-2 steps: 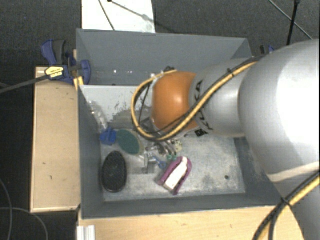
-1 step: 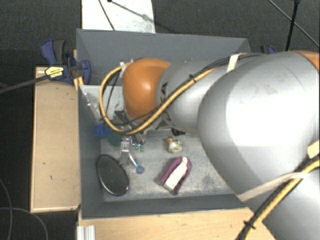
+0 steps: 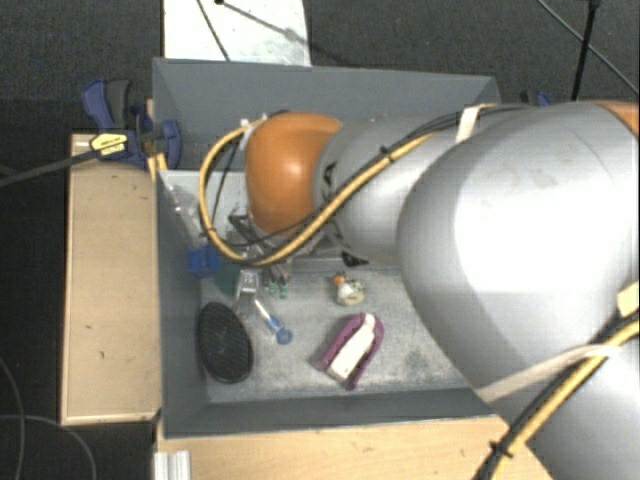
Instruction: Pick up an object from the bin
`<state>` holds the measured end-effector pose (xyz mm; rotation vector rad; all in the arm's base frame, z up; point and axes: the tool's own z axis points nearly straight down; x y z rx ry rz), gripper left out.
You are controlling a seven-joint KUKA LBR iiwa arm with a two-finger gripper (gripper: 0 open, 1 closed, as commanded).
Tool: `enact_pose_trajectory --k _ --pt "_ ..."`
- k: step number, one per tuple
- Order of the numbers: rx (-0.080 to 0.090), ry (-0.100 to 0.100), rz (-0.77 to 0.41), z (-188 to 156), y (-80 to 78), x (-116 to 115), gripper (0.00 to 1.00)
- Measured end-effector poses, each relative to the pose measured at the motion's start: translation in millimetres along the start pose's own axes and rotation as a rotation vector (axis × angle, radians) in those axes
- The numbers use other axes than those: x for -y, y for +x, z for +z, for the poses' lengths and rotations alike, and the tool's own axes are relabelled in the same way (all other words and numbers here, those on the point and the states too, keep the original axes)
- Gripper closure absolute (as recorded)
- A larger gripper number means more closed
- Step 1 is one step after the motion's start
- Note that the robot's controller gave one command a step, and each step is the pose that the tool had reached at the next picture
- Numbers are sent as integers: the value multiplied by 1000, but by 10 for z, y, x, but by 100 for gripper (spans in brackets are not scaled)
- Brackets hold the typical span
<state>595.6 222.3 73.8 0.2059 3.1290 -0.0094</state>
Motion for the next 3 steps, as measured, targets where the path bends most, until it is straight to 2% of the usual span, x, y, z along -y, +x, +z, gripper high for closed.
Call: enact_pose_trajectory --k 1,2,3 --pt "-6 -1 4 -74 -15 32 100" --pt "0 -7 7 -662 -34 39 100" --pt "-1 -8 5 -894 -46 33 100"
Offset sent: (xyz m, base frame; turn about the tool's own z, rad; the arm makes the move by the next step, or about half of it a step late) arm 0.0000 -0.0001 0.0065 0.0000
